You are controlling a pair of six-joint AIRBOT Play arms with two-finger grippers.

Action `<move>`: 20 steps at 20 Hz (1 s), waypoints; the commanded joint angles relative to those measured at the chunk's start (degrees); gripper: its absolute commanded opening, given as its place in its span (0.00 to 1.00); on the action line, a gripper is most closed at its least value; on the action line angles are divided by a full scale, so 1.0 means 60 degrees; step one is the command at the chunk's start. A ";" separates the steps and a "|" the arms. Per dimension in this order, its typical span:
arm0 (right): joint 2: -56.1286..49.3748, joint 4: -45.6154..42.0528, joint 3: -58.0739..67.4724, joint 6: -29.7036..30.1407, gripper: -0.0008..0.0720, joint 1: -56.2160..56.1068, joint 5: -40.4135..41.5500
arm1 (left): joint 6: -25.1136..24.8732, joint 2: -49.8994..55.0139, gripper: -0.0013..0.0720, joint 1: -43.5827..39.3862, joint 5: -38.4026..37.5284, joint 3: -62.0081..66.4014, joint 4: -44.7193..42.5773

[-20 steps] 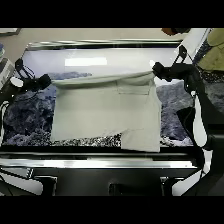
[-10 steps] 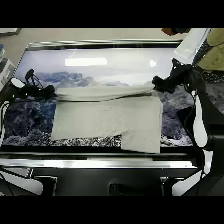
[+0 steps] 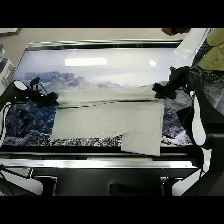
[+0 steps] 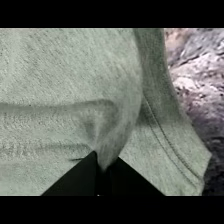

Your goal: Fold the clothes and pants, and hang the long-sleeved shirts on hangers.

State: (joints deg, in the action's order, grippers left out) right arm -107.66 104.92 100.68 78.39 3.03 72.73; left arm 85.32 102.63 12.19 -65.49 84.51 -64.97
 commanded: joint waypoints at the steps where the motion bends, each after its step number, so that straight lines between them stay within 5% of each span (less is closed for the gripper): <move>1: -0.0171 -0.0084 -0.0011 -0.0033 0.06 -0.0011 0.0470 | 0.0025 0.0168 0.04 -0.0080 -0.0109 -0.0044 -0.0033; 3: -0.0324 -0.0062 -0.0011 -0.0033 0.10 -0.0011 0.0765 | 0.0036 0.0211 0.11 -0.0138 -0.0127 -0.0044 -0.0029; 5: -0.0368 0.0033 -0.0007 0.0175 0.34 -0.0011 0.0987 | 0.0404 0.0149 0.65 -0.0120 -0.0178 -0.0018 -0.0029; 6: -0.0280 0.0335 -0.0007 0.0619 0.45 0.0011 0.1100 | 0.0568 0.0047 0.83 -0.0062 -0.0335 -0.0007 -0.0033; 8: 0.0164 0.0761 -0.0007 0.1515 0.57 0.0171 0.1435 | 0.0561 -0.0324 0.84 0.0153 -0.0838 0.0018 -0.0208; 13: 0.2167 0.2146 -0.0652 0.2936 0.59 0.1931 0.2157 | 0.0532 -0.2382 0.84 0.0954 -0.2153 -0.0776 -0.1905; 20: 0.6255 0.2987 -0.7260 0.4087 0.59 0.3876 0.1271 | 0.0965 -0.6572 0.84 0.2069 -0.1071 -0.5825 -0.1851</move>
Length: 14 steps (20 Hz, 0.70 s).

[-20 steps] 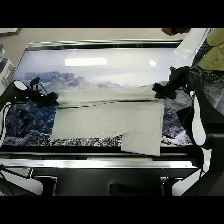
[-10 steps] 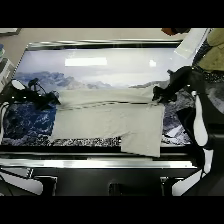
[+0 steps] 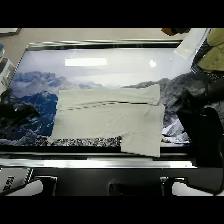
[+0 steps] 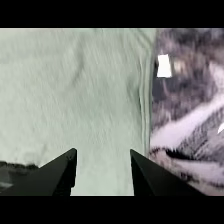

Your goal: Fold the clothes and pants, and hang the long-sleeved shirts on hangers.

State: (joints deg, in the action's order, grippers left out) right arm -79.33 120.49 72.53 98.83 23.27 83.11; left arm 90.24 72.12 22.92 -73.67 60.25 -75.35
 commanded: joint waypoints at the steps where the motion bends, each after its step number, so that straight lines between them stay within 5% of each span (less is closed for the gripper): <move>1: 0.1934 0.0528 -0.3413 0.0911 0.59 0.0481 -0.0634 | 0.0149 -0.1865 0.84 0.0262 0.0288 -0.2269 -0.0117; 6: 0.2586 0.0889 -0.5978 0.1661 0.58 0.0484 -0.1432 | 0.0153 -0.2583 0.84 0.0262 0.0026 -0.3111 -0.0098; 14: 0.2583 0.0867 -0.7002 0.2244 0.59 0.0484 -0.2495 | 0.0142 -0.2579 0.84 0.0262 -0.0044 -0.3111 -0.0102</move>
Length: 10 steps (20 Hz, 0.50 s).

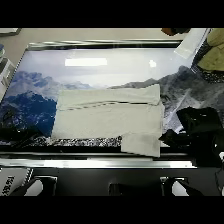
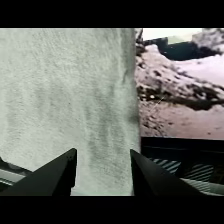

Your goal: Fold the clothes and pants, and hang the long-sleeved shirts on hangers.

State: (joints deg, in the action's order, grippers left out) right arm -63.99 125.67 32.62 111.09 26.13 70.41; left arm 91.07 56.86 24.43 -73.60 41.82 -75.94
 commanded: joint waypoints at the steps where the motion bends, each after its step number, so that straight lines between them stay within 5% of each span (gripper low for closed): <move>1: 0.0029 -0.0025 -0.0452 0.0204 0.59 0.0007 -0.0466 | 0.0004 -0.0036 0.84 0.0011 -0.0055 -0.0040 -0.0004; 10: -0.0259 -0.0018 -0.1016 0.0284 0.59 0.0007 -0.0933 | 0.0011 -0.0036 0.84 0.0011 -0.0087 -0.0040 0.0004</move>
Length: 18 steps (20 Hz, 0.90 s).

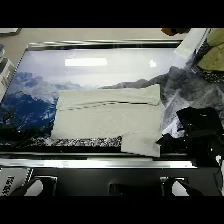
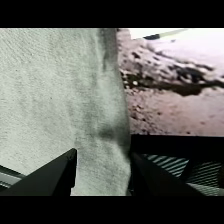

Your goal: Fold the clothes and pants, and hang the long-sleeved shirts on hangers.

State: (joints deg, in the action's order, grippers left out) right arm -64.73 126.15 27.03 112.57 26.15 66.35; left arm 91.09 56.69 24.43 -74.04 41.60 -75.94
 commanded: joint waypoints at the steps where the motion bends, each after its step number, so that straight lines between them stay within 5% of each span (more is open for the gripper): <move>1: -0.0193 -0.0018 -0.0087 0.0026 0.59 0.0004 -0.0189 | 0.0007 -0.0007 0.84 0.0011 -0.0011 -0.0004 0.0004; 11: -0.0233 0.0087 -0.0550 -0.0404 0.54 0.0004 0.0984 | 0.0503 -0.0007 0.84 0.0040 0.0058 -0.0004 -0.0004; 15: -0.0233 0.0022 -0.0546 -0.0404 0.06 0.0004 0.0765 | 0.0696 -0.0007 0.84 0.0040 0.0313 -0.0015 0.0004; 18: -0.0222 0.0036 -0.0546 -0.0393 0.06 0.0004 0.0867 | 0.0630 0.0000 0.84 0.0109 0.1016 -0.0193 0.0055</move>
State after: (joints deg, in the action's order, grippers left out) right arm -66.15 125.69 23.75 110.34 26.17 70.87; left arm 94.91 56.69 24.73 -71.46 41.19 -75.92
